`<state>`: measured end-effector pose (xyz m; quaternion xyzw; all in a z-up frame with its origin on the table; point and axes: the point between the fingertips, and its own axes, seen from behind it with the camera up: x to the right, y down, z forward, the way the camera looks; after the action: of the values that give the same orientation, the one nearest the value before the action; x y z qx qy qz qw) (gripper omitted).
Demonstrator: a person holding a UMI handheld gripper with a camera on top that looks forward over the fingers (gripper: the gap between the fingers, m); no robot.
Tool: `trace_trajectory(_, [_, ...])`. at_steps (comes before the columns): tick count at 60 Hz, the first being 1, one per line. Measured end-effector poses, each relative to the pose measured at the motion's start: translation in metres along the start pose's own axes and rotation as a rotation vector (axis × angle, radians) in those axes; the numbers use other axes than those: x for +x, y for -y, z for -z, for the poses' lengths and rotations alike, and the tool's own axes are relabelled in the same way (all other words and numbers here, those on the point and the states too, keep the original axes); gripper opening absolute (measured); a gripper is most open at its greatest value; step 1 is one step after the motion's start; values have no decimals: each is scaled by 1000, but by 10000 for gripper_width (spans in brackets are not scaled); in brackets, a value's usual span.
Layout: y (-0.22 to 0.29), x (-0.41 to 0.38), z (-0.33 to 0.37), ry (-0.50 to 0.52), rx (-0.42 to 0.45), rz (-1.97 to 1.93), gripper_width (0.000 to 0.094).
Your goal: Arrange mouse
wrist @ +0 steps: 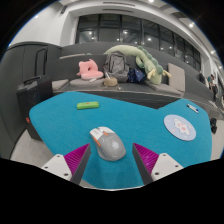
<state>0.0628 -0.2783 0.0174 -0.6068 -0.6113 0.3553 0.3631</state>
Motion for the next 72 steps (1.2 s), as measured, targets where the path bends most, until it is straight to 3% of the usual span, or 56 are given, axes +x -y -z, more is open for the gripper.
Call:
trace_trajectory(23, [18, 9, -81, -59, -54, 17, 856])
trace_trajectory(33, [17, 8, -93, -35, -95, -42, 854])
trace_trajectory(36, [17, 3, -94, -17, -97, -44, 780])
trace_trajectory(39, [15, -6, -93, 20, -103, -48, 525])
trace_trajectory(40, [14, -5, -93, 12, -104, -42, 480])
trace_trajectory(48, [15, -4, -91, 28, -108, -13, 360])
trace_trajectory(54, [21, -3, -78, 55, -110, -26, 341])
trace_trajectory(65, [104, 54, -38, 70, 27, -59, 342])
trace_trajectory(72, [152, 140, -37, -8, 95, -70, 342])
